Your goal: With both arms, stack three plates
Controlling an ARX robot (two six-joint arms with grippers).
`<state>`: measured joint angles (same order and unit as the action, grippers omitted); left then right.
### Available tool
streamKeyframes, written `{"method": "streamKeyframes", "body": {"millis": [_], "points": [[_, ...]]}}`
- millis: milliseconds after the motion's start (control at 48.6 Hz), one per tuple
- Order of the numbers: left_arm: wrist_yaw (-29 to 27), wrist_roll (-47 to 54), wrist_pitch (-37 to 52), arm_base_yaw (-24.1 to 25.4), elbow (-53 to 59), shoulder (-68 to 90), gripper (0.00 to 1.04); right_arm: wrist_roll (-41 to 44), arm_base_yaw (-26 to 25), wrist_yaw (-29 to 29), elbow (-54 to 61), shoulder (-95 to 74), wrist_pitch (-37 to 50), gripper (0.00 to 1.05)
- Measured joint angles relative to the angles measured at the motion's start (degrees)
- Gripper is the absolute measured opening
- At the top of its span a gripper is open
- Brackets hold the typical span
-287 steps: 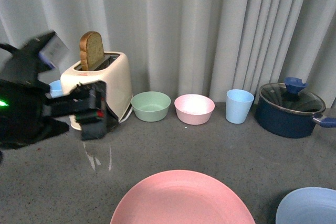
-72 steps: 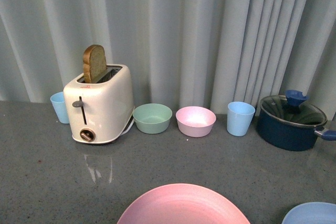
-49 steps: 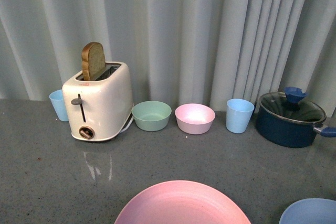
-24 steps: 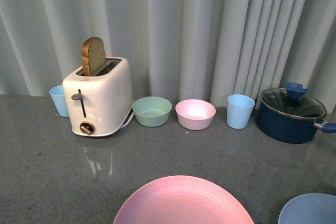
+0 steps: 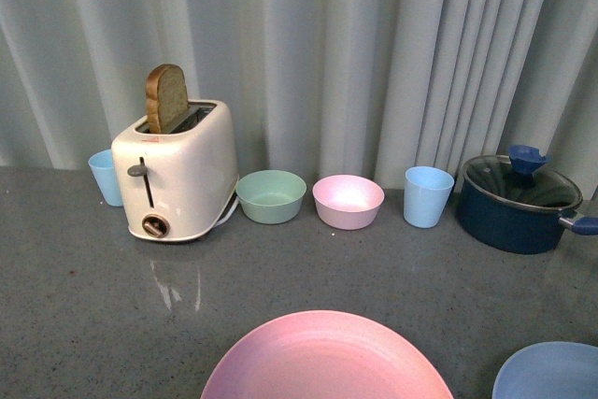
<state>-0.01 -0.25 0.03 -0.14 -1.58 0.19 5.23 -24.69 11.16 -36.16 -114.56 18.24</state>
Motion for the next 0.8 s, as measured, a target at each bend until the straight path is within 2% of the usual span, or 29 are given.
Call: {"method": "streamKeyframes", "body": {"millis": [165,370,514,638,802], "points": [[0.0,0.0,0.0,0.0,0.0,0.0,0.98,-0.6,-2.4,3.6,0.8,2.3,-0.5,0.03],[0.0,0.0,0.0,0.0,0.0,0.0,0.98,-0.7,-5.7,8.2,2.4,8.9,-2.6,0.03],[0.0,0.0,0.0,0.0,0.0,0.0,0.98,-1.0,-6.1,11.7,2.7,14.7,-4.5,0.03],[0.0,0.0,0.0,0.0,0.0,0.0,0.98,-2.3,-3.8,16.4,2.8,21.1,-5.3,0.03],[0.0,0.0,0.0,0.0,0.0,0.0,0.98,-6.2,4.5,20.0,4.0,28.9,-3.8,0.03]]}}
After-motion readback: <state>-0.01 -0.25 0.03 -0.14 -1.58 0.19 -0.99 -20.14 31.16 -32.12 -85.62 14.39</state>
